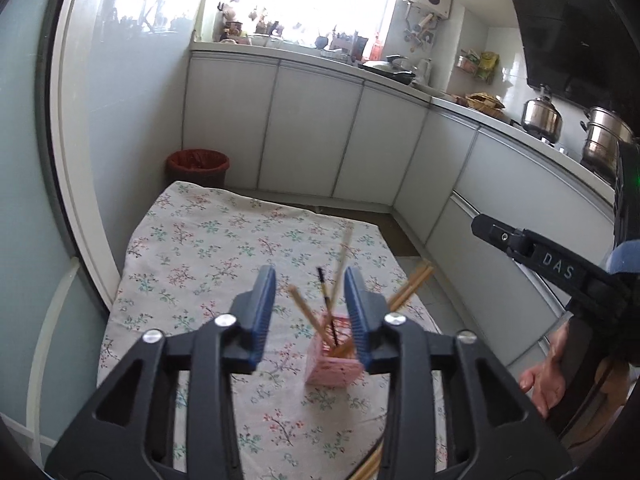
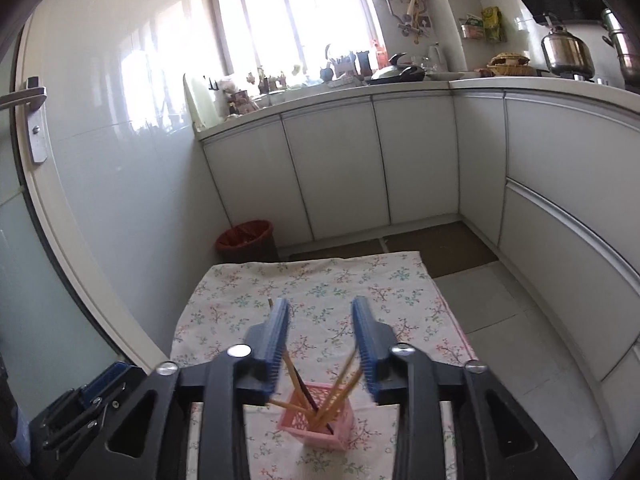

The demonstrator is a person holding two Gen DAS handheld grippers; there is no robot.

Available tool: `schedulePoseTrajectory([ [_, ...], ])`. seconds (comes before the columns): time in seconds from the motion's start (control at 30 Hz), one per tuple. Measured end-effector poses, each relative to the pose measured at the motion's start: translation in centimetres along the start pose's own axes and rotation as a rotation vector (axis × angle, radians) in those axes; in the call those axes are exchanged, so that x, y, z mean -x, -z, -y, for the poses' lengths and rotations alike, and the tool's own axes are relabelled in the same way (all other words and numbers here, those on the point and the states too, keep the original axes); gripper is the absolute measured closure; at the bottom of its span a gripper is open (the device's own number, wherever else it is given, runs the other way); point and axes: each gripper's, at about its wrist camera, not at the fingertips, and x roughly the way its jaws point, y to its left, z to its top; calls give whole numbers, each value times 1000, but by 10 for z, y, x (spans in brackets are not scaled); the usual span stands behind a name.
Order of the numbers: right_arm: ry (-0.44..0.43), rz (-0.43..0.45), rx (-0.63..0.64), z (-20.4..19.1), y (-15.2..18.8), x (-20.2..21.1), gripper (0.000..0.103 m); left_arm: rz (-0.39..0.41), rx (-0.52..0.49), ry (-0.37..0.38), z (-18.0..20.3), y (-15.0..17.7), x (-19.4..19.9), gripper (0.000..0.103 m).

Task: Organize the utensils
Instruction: 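Open the left tool over the pink cup while the right tool releases its chopstick, then lower the left tool to the thin black stick and close on it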

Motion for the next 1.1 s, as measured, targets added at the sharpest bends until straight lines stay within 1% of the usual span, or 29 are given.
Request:
schedulePoseTrajectory([
  [0.1,39,-4,-3,10,12,16,47,-32,-30,9,10,5,3,61],
  [0.13,55,-9,-2,13,17,20,45,-41,-40,10,15,8,4,58],
  [0.17,63,-12,-5,17,20,23,40,-47,-47,9,17,11,5,54],
  [0.2,74,-15,-13,22,27,28,38,-52,-53,6,21,14,7,53],
  [0.23,89,-17,-18,27,31,32,32,-54,-54,2,22,17,9,49],
  [0.27,100,-18,-22,30,35,34,26,-58,-57,-2,25,21,10,41],
  [0.3,111,-17,-27,34,39,38,21,-57,-57,-11,28,24,12,37],
  [0.33,126,-16,-31,39,45,43,19,-55,-56,-19,28,27,13,31],
  [0.37,139,-18,-31,42,49,46,17,-55,-57,-24,29,30,15,28],
  [0.5,186,-59,-8,54,68,54,14,-83,-67,-25,35,41,16,26],
  [0.57,209,-70,-2,62,78,58,14,-94,-76,-29,38,48,17,20],
  [0.63,225,-74,-9,70,89,64,13,-102,-85,-34,40,53,18,19],
  [0.7,236,-86,-31,81,103,70,13,-132,-97,-36,41,59,15,18],
  [0.77,242,-128,-70,100,125,74,12,-214,-127,-25,45,66,1,18],
  [0.8,241,-149,-89,107,134,75,11,-274,-148,-11,49,71,-9,18],
  [0.87,231,-228,-158,132,160,73,11,-380,-189,10,57,84,-27,18],
  [0.9,226,-253,-186,141,170,72,11,-431,-214,17,62,92,-38,18],
  [0.97,215,-335,-262,163,194,68,11,-521,-251,22,71,108,-58,18],
  [1.0,206,-365,-288,169,200,66,11,-568,-264,25,76,115,-70,18],
  [1.03,185,-422,-336,179,210,62,11,-596,-272,30,80,123,-77,18],
  [1.1,140,-493,-401,189,222,55,11,-658,-293,23,91,134,-98,18],
])
